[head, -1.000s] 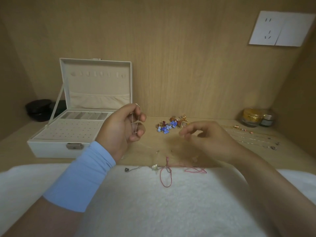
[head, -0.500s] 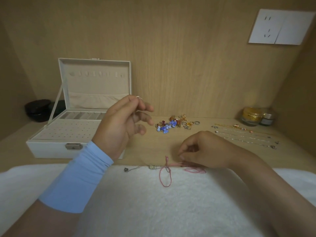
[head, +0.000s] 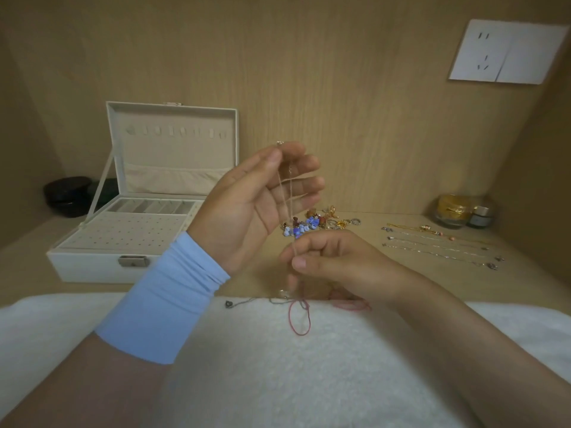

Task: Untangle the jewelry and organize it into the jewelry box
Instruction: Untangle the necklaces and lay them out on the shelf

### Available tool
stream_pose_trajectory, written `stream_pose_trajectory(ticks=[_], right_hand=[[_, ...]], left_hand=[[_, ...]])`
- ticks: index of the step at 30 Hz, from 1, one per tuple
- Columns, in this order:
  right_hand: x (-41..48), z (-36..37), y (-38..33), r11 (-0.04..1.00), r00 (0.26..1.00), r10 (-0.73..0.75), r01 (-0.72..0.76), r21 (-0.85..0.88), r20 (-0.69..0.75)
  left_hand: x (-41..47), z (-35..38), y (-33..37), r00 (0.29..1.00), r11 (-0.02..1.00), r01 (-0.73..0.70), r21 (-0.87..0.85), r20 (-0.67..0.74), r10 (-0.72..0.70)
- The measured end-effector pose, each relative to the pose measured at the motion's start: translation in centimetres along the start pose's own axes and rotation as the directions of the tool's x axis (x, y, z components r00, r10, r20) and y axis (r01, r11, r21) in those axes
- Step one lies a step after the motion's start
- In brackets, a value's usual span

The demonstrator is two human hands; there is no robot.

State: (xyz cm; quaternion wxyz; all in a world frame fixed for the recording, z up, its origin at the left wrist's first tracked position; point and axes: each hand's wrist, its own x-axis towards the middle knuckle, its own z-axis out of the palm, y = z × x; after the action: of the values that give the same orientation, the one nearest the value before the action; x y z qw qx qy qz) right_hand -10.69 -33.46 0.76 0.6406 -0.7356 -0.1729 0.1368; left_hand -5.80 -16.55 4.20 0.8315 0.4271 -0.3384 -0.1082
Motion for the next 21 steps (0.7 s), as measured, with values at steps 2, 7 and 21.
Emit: stream_pose_trajectory(ticks=[2, 7, 21], right_hand=[[0.3, -0.8, 0.4, 0.997, 0.998, -0.002, -0.003, -0.078, -0.064], [1.0, -2.6, 1.6, 0.987, 0.982, -0.018, -0.013, -0.162, -0.186], [0.5, -5.0, 2.7, 0.95, 0.95, 0.122, -0.195, -0.242, -0.288]], left_hand=[[0.4, -0.4, 0.7, 0.998, 1.0, -0.002, -0.005, -0.057, 0.002], [1.1, -2.2, 1.7, 0.97, 1.0, -0.021, -0.011, -0.244, 0.018], [0.5, -4.5, -0.4, 0.845, 0.939, 0.023, 0.342, -0.509, 0.164]])
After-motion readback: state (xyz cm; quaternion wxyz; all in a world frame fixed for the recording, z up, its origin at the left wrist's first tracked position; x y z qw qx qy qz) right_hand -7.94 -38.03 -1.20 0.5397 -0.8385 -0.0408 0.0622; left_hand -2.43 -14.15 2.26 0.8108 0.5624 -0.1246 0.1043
